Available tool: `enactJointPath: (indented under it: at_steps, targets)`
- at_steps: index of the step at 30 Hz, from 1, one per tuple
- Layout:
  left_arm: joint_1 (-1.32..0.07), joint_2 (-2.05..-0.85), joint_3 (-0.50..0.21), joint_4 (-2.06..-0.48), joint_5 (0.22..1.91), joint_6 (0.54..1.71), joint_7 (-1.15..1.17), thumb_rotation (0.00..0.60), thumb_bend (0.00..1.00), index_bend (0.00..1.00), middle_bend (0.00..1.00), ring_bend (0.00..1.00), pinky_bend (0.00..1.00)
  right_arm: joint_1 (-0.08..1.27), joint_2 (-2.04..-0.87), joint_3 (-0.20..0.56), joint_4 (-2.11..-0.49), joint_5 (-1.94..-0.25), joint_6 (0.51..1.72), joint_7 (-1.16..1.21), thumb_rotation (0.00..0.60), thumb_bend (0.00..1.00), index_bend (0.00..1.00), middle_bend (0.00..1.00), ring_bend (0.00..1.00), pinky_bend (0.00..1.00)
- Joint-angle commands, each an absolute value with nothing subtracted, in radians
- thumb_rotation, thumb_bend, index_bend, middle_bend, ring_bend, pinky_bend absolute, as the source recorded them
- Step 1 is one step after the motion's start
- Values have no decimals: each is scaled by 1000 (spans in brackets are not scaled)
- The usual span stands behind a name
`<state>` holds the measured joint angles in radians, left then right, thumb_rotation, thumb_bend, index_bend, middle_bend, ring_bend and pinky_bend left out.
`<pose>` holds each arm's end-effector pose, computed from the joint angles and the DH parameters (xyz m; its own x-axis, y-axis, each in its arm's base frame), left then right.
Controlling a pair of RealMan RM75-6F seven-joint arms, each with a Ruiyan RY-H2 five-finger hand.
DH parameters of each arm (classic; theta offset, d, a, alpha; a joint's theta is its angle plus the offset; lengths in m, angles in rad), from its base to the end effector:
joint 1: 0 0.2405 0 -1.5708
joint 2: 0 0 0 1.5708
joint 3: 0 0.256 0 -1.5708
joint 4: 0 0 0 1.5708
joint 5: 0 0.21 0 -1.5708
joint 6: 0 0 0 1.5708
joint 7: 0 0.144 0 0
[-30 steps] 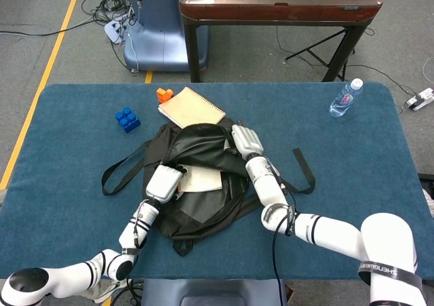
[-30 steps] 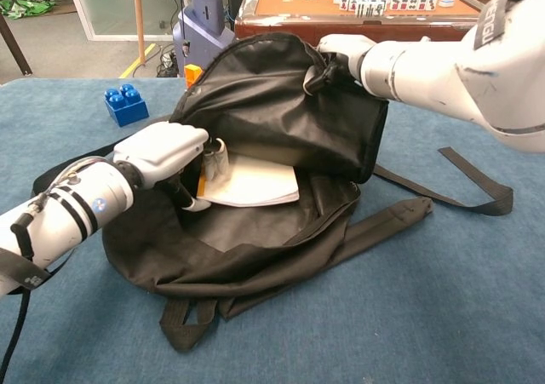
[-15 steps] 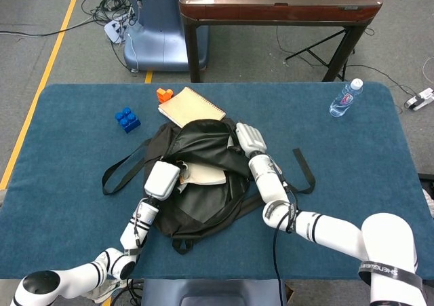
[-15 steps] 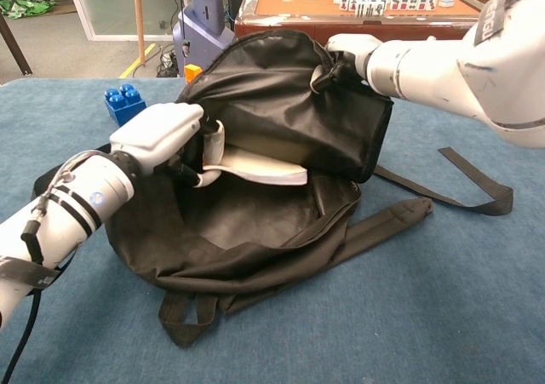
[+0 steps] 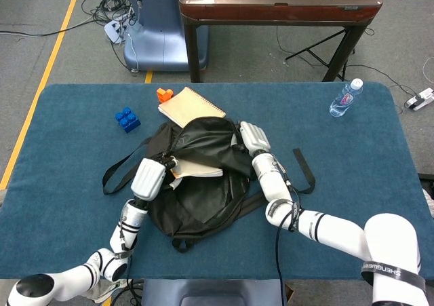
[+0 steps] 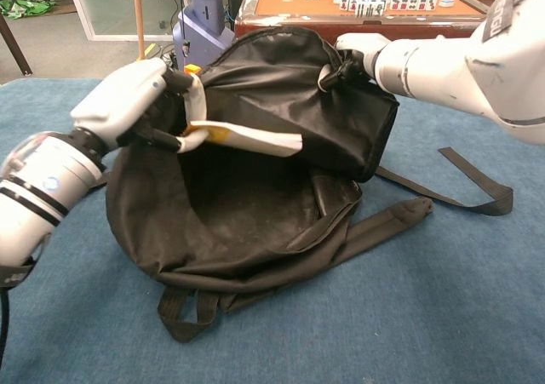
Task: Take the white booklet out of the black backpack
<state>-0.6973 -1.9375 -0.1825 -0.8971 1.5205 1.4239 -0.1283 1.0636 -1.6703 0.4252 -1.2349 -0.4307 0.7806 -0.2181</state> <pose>-0.1395 0.3411 -0.0426 0.1139 -0.1191 0.9863 0.8504 -0.5016 -0.1587 -0.0757 -0.4401 -0.0262 -0.0939 -0.3788 0.9207 -0.9955 0.0271 -0.0903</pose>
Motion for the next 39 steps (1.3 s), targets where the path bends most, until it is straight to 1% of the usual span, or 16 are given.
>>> enactJointPath:
  at_steps: [1,11,14,17,21,25,32,39]
  targets:
    - [-675,-1896,-190,-948,1539,1475,-169,600,575,794,832,687,647,1058,-1669,424,-1239,-436,778,-210,600,804,613,423,265,317]
    - [-615,-1751,-259,-1174,1496,1538,-257,600,579,794,832,689,653,1025,-1678,404,-1254,-484,755,-159,600,803,612,423,265,317]
    - [-596,-1719,-261,-1230,1490,1546,-276,600,579,794,832,690,654,1019,-1681,409,-1256,-501,751,-138,600,804,613,423,265,317]
    - [-576,-1690,-248,-1277,1495,1548,-294,600,578,793,832,690,654,1016,-1683,415,-1256,-524,749,-120,600,802,612,422,265,317]
    - [-561,-1678,-228,-1307,1499,1536,-299,600,579,792,832,689,654,1016,-1686,417,-1260,-551,757,-110,600,802,612,422,265,317]
    - [-559,-1695,-239,-1315,1495,1542,-313,600,578,792,832,689,655,1011,-1687,407,-1269,-576,760,-107,600,801,612,422,265,317]
    - [-565,-1700,-292,-1324,1484,1564,-342,600,578,792,832,689,656,997,-1679,387,-1276,-617,750,-96,600,798,612,422,265,317]
    - [-571,-1678,-382,-1340,1437,1587,-360,600,578,792,832,690,656,968,-1652,350,-1328,-723,724,-66,600,772,612,402,265,316]
